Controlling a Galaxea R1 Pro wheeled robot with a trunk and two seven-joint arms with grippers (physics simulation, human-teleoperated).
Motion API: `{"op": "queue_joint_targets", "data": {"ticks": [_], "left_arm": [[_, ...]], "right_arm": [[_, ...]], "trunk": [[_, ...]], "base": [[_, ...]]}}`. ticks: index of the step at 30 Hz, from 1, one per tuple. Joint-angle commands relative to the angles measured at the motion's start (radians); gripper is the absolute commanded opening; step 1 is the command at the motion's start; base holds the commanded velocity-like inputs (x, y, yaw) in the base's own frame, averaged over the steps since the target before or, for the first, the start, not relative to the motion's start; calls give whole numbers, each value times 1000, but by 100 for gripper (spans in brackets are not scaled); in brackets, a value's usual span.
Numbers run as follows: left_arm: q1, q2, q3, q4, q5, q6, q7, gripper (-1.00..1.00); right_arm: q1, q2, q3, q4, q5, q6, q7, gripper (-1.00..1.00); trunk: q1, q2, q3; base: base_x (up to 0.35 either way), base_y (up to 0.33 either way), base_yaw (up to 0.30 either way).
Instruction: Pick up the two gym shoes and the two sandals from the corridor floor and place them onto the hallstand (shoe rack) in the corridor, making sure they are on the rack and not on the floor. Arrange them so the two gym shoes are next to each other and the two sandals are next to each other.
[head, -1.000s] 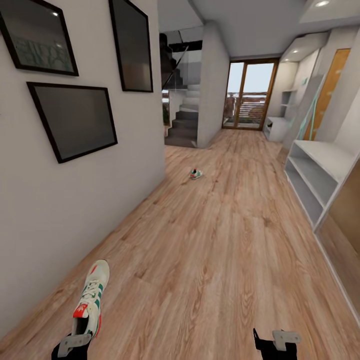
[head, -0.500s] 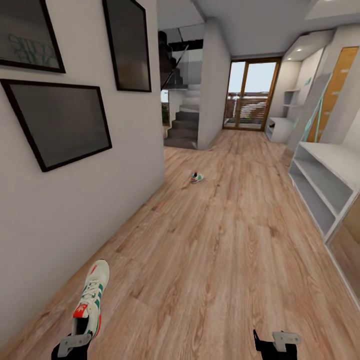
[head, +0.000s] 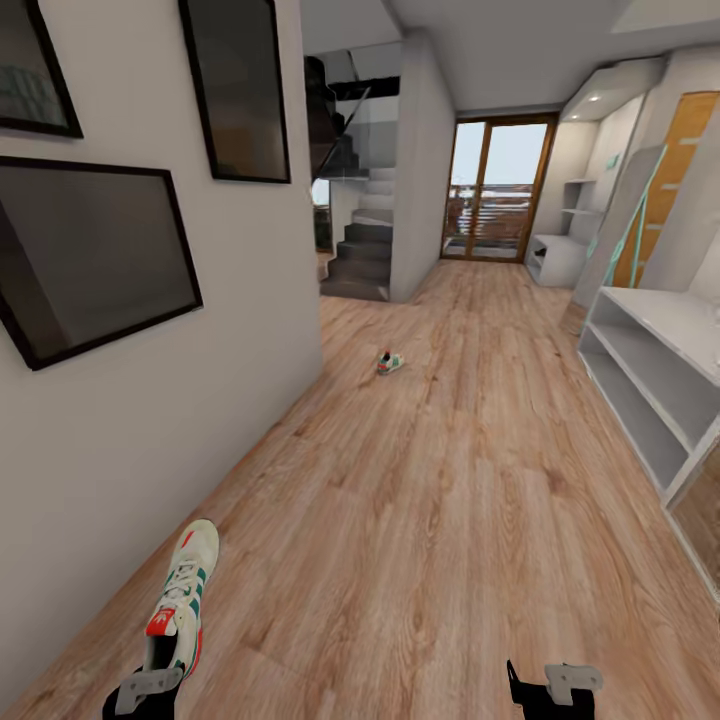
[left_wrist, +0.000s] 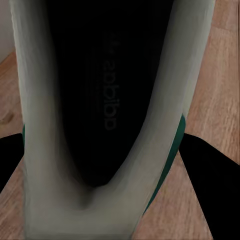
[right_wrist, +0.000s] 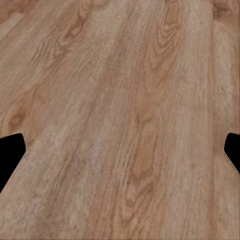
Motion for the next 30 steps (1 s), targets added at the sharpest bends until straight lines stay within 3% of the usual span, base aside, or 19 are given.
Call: {"op": "queue_joint_targets", "data": {"ticks": [1,15,30], "left_arm": [[-1,0,4,1,9,0,-9,-100],[-1,0,4,1,9,0,-9,-100],[0,0,4,1,9,0,-9,-100]], "right_arm": [[-1,-1,9,1,-10,-4,-5,100],[-1,-1,9,2,-10,-4,-5,100],[-1,-1,9,2,-10,-4,-6,100]], "trunk": [[0,0,-1],[0,0,-1],[0,0,-1]], "base": [[339,0,-228],[339,0,-255],[340,0,-24]]}}
